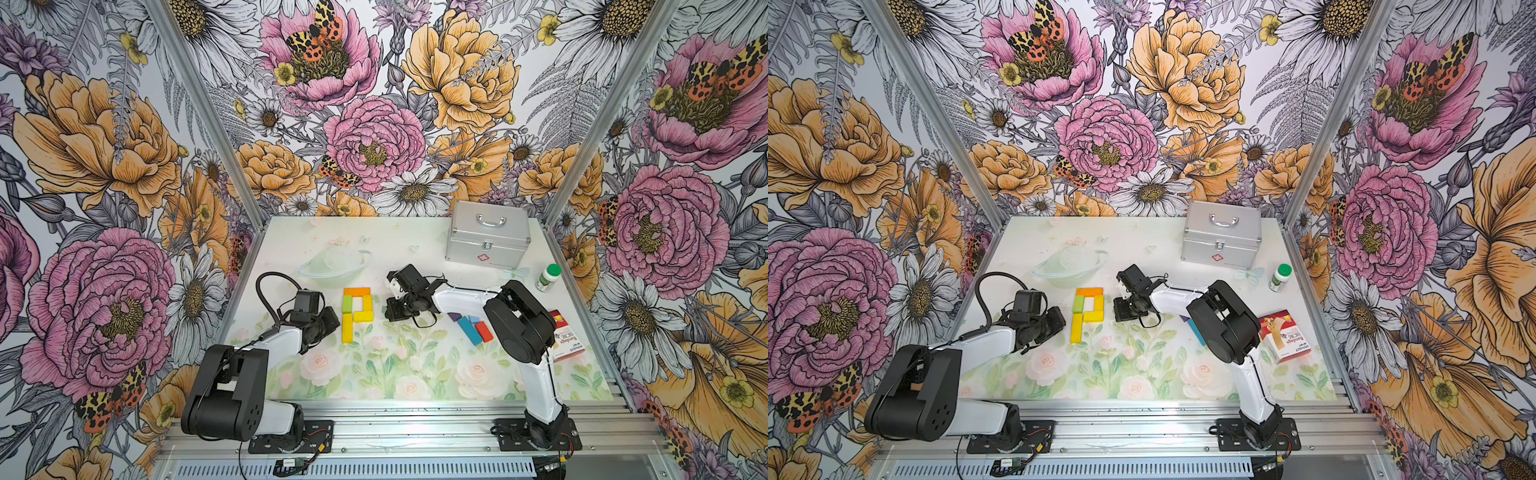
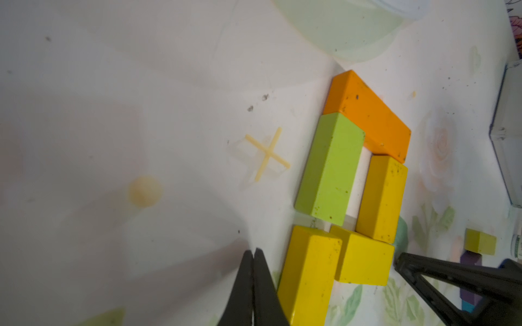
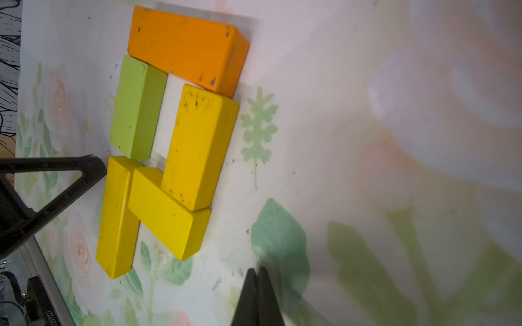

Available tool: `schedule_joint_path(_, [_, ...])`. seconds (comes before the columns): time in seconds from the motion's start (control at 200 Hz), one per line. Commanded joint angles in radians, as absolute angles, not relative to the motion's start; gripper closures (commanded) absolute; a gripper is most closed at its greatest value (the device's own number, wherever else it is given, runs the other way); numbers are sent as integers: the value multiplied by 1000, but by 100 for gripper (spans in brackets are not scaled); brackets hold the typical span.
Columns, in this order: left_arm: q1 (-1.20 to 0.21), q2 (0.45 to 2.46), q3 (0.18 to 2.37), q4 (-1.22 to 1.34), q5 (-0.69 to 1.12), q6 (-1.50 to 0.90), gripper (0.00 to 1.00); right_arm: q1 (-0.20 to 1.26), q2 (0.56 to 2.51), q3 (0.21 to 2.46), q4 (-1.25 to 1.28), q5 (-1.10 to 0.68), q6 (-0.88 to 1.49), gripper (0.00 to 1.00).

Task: Assemble the letter p with building blocks
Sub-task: Assemble the building block at the center of the board.

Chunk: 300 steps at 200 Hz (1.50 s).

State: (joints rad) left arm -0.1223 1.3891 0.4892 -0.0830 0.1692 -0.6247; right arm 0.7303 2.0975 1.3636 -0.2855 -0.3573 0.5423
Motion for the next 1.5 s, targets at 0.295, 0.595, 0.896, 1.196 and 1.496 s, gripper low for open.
schedule_joint_path(0.295, [-97,1418,462,0,269,-621,100,756,2176,1414,-291,-418,560,100])
schedule_joint_path(0.595, [-98,1420,472,0,280,-621,100,759,2191,1426,-288,-428,559,100])
schedule_joint_path(0.896, [-99,1438,479,2,292,-617,100,759,2204,1439,-288,-439,561,100])
schedule_joint_path(1.196, [-110,1475,485,20,304,-615,100,761,2218,1451,-288,-451,563,99])
schedule_joint_path(1.496, [-110,1482,485,21,302,-617,100,763,2226,1451,-288,-459,563,99])
